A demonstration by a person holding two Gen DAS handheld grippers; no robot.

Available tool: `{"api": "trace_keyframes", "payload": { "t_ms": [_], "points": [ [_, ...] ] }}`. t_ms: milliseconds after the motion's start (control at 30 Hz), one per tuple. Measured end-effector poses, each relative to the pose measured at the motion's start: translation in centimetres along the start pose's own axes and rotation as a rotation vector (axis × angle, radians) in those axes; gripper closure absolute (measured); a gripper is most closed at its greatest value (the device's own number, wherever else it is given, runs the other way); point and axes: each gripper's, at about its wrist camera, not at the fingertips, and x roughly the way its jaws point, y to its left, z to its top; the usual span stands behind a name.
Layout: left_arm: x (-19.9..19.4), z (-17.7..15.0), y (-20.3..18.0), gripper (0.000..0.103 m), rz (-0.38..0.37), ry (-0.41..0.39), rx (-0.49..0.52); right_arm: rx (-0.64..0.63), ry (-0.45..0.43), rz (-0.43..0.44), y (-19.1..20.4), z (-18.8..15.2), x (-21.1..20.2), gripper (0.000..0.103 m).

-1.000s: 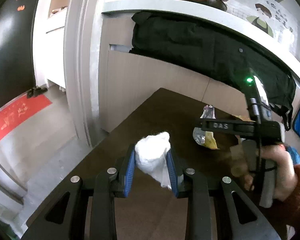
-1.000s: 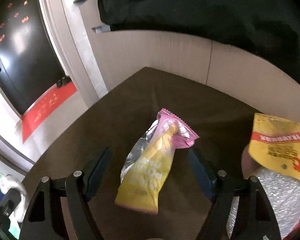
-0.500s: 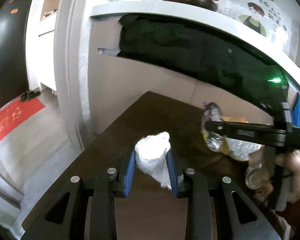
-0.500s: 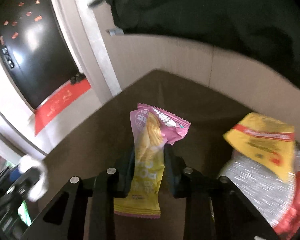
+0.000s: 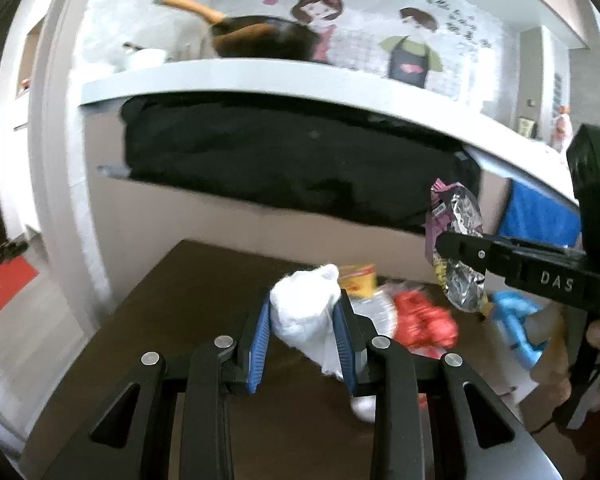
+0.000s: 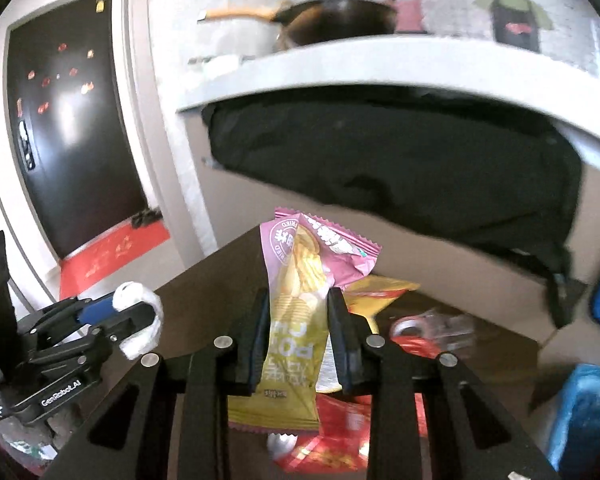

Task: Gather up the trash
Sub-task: 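Carry the white tissue and snack bag over the blue bin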

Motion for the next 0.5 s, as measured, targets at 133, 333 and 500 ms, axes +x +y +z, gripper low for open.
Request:
{"api": "trace_keyframes", "payload": {
  "t_ms": [133,333,500],
  "points": [
    [-0.3,1.3,-3.3,0.072,-0.044,-0.017,0.020,0.017,-0.060,-0.038,-2.4,-0.3,-3.9,0.077],
    [-0.6,2.7,-8.8,0.072,-0.103,-0.037,0.077,0.043,-0.121,-0.091,-5.6,-0.9,-8.3,0.077],
    [0.0,3.5,-13.7,0.072,-0.177,-0.035,0.114,0.064,-0.168,-0.156,-8.5,-1.8,-12.1,0.077]
  ]
}}
